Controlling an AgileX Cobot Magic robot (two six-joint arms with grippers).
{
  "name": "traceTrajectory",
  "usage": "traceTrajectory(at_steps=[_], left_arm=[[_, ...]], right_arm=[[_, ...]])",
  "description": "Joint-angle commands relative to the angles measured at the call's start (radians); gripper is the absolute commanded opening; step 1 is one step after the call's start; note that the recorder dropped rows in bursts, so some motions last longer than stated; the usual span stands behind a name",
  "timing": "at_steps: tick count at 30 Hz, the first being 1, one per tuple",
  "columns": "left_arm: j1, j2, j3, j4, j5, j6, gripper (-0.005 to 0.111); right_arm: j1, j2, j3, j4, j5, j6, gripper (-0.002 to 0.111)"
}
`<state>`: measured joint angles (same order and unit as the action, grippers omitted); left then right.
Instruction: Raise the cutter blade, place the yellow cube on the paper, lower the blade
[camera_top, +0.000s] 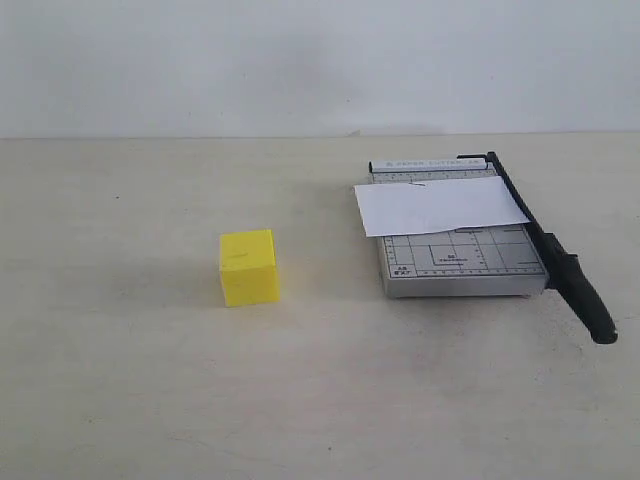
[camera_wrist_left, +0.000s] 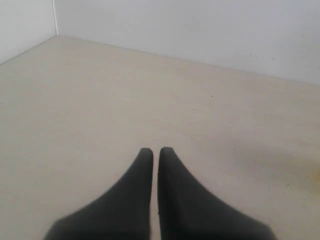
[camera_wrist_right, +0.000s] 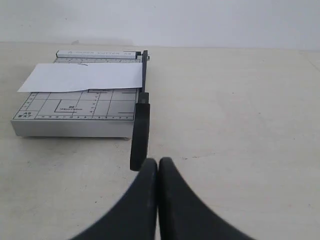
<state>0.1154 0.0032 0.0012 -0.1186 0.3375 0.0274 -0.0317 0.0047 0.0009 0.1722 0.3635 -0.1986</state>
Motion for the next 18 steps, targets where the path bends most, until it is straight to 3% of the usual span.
traceTrajectory(at_steps=[1, 9, 15, 18], left_arm=[[-0.007, -0.003, -0.001, -0.003, -0.006, -0.009, 0.004], [-0.007, -0.003, -0.001, -0.003, -0.006, -0.009, 0.004], [-0.007, -0.003, -0.001, -0.003, -0.006, -0.009, 0.004], [-0.007, -0.003, -0.001, -0.003, -0.006, -0.009, 0.004]], right_arm=[[-0.006, -0.005, -0.001, 0.000, -0.008, -0.006, 0.000], [-0.006, -0.005, -0.001, -0.011, -0.018, -0.147, 0.000], [-0.006, -0.005, -0.001, 0.008, -0.121, -0.138, 0.000], [-0.006, -0.005, -0.001, 0.133, -0.147, -0.054, 0.000]])
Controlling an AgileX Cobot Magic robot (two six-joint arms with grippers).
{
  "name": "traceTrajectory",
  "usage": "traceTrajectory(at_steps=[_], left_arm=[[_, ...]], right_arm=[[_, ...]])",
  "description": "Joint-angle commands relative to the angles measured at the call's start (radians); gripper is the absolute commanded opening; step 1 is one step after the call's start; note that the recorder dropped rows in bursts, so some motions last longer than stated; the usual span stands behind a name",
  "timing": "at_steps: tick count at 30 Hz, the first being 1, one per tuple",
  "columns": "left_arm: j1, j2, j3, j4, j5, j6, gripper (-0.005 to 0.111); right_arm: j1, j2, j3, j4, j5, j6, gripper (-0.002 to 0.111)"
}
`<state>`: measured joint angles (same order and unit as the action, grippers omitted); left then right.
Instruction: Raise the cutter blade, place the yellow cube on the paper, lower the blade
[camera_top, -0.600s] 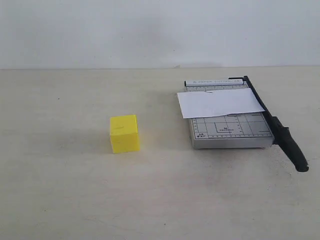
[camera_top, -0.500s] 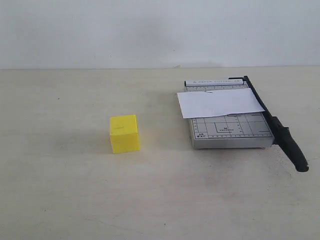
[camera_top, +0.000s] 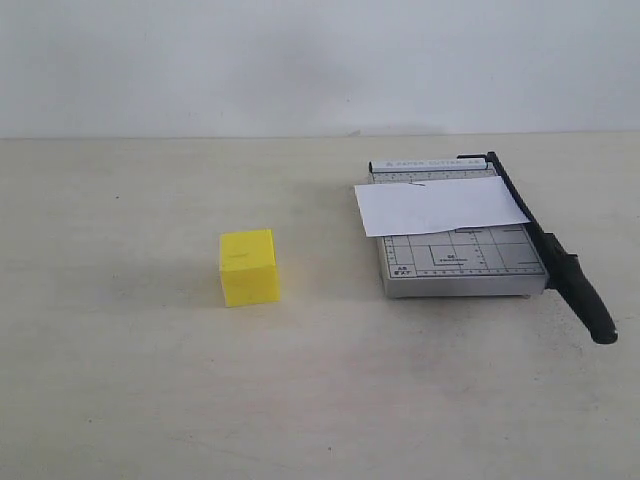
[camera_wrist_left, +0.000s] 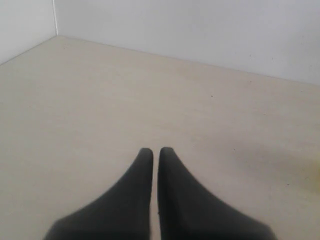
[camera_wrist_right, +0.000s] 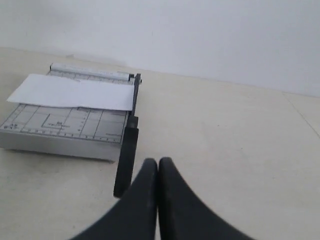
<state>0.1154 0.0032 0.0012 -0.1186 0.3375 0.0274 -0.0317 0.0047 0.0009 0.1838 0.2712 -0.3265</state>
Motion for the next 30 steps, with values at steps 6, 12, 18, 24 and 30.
traceTrajectory(at_steps=[6, 12, 18, 24, 30], left_arm=[[-0.007, -0.003, -0.001, -0.003, -0.006, -0.009, 0.004], [-0.007, -0.003, -0.001, -0.003, -0.006, -0.009, 0.004], [-0.007, -0.003, -0.001, -0.003, -0.006, -0.009, 0.004], [-0.007, -0.003, -0.001, -0.003, -0.006, -0.009, 0.004], [-0.007, -0.003, -0.001, -0.003, -0.006, -0.009, 0.004]], right_arm=[[-0.006, -0.005, -0.001, 0.263, -0.131, 0.158, 0.000], [-0.006, -0.005, -0.001, 0.509, -0.209, 0.326, 0.000], [-0.006, 0.004, -0.069, 0.449, -0.543, 0.379, 0.000], [-0.006, 0.490, -0.295, -0.083, -0.248, 0.221, 0.000], [-0.006, 0.862, -0.439, -0.140, -0.283, 0.225, 0.000]])
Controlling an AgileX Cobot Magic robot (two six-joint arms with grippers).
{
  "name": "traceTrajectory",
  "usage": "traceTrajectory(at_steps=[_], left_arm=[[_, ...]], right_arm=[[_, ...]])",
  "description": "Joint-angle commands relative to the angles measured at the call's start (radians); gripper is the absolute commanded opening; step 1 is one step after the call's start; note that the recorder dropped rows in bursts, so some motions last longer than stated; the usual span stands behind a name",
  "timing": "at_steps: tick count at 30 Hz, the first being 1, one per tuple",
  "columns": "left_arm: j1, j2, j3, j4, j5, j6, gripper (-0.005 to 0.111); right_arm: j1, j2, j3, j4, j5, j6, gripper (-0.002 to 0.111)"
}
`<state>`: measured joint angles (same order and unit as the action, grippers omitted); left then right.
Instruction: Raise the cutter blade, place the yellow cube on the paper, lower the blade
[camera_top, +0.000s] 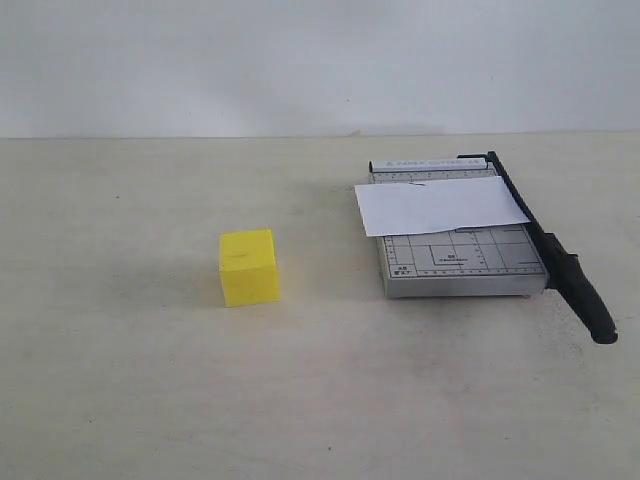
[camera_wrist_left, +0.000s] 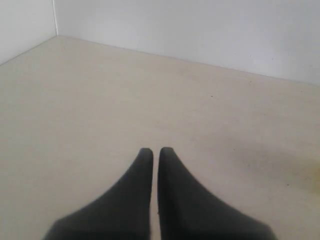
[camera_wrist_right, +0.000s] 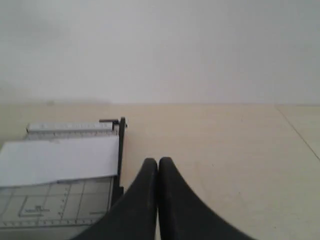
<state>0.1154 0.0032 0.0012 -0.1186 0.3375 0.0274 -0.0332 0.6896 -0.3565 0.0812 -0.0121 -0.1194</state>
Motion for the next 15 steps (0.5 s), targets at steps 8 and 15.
traceTrajectory(at_steps=[8, 15], left_arm=[[-0.007, -0.003, -0.001, -0.003, -0.006, -0.009, 0.004], [-0.007, -0.003, -0.001, -0.003, -0.006, -0.009, 0.004]], right_arm=[[0.058, 0.545, -0.188, -0.037, 0.069, 0.033, 0.049], [0.076, 0.695, -0.215, -0.037, 0.083, 0.035, 0.056]])
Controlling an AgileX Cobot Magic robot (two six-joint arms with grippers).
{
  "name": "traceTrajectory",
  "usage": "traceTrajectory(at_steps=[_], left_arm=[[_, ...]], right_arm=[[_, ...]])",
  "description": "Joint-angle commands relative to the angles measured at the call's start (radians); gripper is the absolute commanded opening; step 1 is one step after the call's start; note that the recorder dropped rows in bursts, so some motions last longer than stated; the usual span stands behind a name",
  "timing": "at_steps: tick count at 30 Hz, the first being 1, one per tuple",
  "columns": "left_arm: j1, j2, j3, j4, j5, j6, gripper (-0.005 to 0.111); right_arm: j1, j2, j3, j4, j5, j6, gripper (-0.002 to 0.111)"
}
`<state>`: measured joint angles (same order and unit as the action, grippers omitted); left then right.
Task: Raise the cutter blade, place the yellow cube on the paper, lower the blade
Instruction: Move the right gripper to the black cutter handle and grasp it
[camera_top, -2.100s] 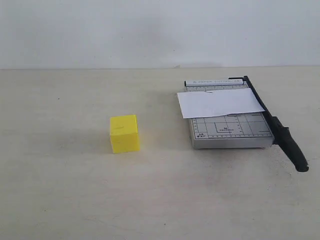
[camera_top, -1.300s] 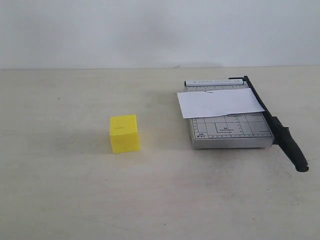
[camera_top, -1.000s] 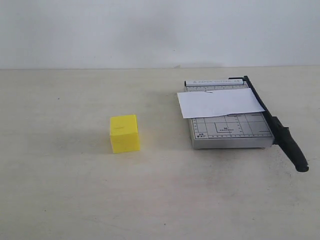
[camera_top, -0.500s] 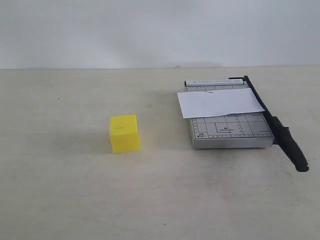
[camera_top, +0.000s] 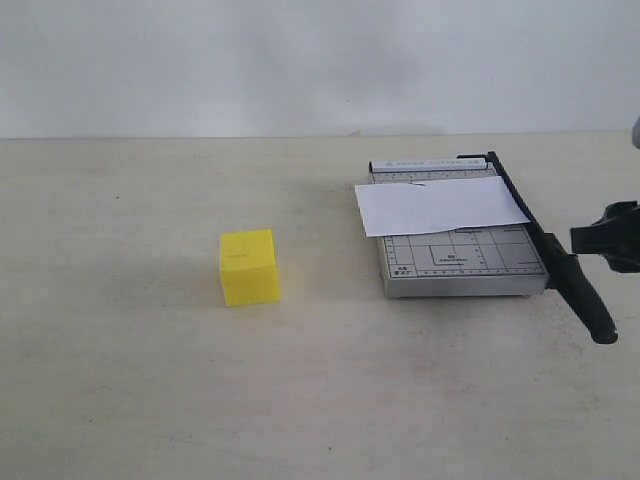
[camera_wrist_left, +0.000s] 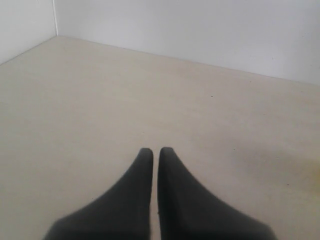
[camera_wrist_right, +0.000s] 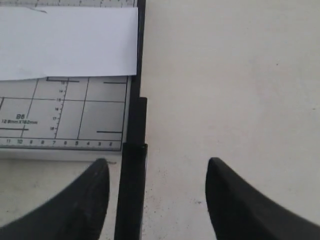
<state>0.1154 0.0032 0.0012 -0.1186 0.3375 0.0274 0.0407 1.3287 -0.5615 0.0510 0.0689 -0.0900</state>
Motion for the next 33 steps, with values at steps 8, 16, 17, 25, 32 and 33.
traceTrajectory(at_steps=[8, 16, 17, 25, 32, 33], left_arm=[[-0.007, -0.003, -0.001, -0.003, -0.006, -0.009, 0.004], [-0.007, -0.003, -0.001, -0.003, -0.006, -0.009, 0.004], [-0.007, -0.003, -0.001, -0.003, -0.006, -0.009, 0.004], [-0.007, -0.003, -0.001, -0.003, -0.007, -0.009, 0.004], [-0.007, -0.003, -0.001, -0.003, -0.008, -0.009, 0.004], [-0.007, -0.003, -0.001, -0.003, -0.008, -0.009, 0.004]], right_arm=[[0.002, 0.143, -0.010, -0.005, 0.008, 0.038, 0.056], [0.053, 0.208, -0.010, -0.005, -0.015, 0.035, 0.056], [0.063, 0.211, -0.010, -0.005, -0.017, 0.028, 0.056], [0.082, 0.217, -0.009, -0.009, -0.015, 0.028, 0.050], [0.082, 0.217, -0.009, -0.016, 0.005, -0.033, 0.025], [0.082, 0.217, -0.009, -0.016, 0.005, -0.033, 0.023]])
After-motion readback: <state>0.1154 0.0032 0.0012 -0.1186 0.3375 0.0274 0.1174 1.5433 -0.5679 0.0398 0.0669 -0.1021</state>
